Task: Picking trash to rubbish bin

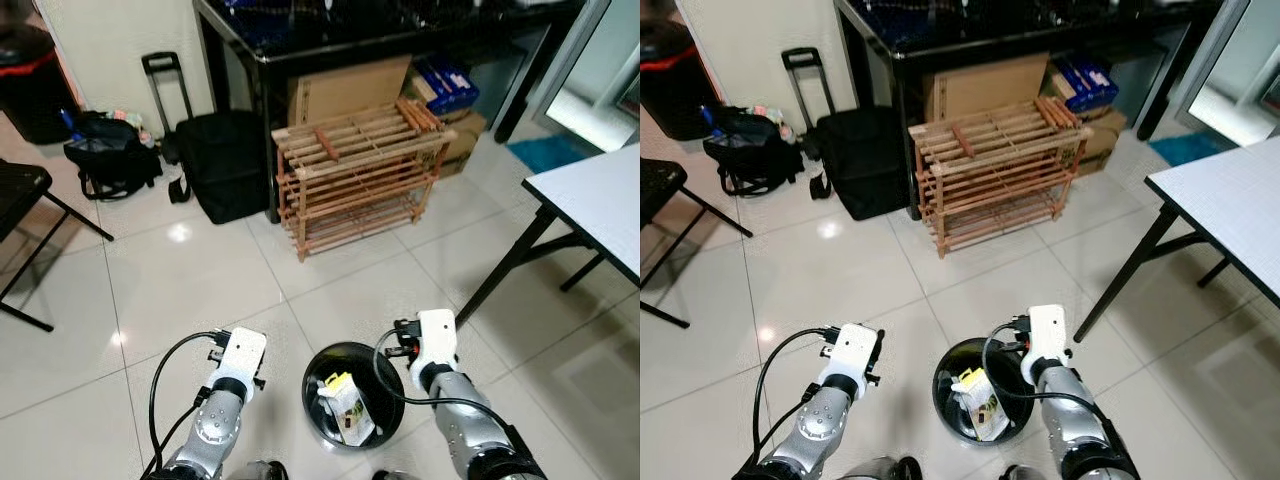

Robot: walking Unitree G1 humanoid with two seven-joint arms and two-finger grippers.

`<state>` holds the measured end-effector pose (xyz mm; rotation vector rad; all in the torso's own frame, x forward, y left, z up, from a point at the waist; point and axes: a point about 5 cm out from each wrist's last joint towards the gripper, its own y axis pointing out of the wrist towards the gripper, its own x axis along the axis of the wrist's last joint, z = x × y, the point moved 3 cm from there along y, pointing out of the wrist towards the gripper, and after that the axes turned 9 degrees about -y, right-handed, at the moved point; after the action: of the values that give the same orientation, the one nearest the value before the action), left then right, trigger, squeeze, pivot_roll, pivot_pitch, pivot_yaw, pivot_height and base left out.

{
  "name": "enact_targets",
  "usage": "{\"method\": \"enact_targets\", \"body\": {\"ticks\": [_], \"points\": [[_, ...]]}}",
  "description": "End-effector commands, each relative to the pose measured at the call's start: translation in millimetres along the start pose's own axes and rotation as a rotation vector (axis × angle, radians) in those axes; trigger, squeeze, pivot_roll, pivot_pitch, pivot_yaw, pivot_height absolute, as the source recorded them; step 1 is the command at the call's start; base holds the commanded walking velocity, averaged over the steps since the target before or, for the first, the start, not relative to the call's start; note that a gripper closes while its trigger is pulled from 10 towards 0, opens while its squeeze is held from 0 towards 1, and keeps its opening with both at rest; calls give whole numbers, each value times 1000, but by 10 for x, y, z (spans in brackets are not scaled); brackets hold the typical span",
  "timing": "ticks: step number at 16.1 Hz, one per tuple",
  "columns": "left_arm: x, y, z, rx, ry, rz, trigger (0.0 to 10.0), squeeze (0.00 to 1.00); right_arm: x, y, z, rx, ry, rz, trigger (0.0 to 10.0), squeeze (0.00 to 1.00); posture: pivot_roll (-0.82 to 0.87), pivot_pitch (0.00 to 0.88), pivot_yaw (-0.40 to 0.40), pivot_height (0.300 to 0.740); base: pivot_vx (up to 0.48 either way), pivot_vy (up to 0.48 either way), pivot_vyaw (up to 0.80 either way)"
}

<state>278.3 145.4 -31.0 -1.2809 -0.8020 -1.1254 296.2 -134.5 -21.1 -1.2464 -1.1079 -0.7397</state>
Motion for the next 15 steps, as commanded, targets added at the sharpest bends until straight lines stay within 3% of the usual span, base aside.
{"method": "enact_targets", "body": {"ticks": [1, 15], "points": [[-23, -6, -13, -2, 15, 10, 10000, 0, -21, -2, -17, -10, -10, 11, 10000, 0, -45, 45, 12, 740, 0, 0, 0], [9, -9, -100, -39, 30, -15, 10000, 0, -18, -7, -21, 4, -7, 4, 10000, 0, -44, 74, 0, 740, 0, 0, 0]]}}
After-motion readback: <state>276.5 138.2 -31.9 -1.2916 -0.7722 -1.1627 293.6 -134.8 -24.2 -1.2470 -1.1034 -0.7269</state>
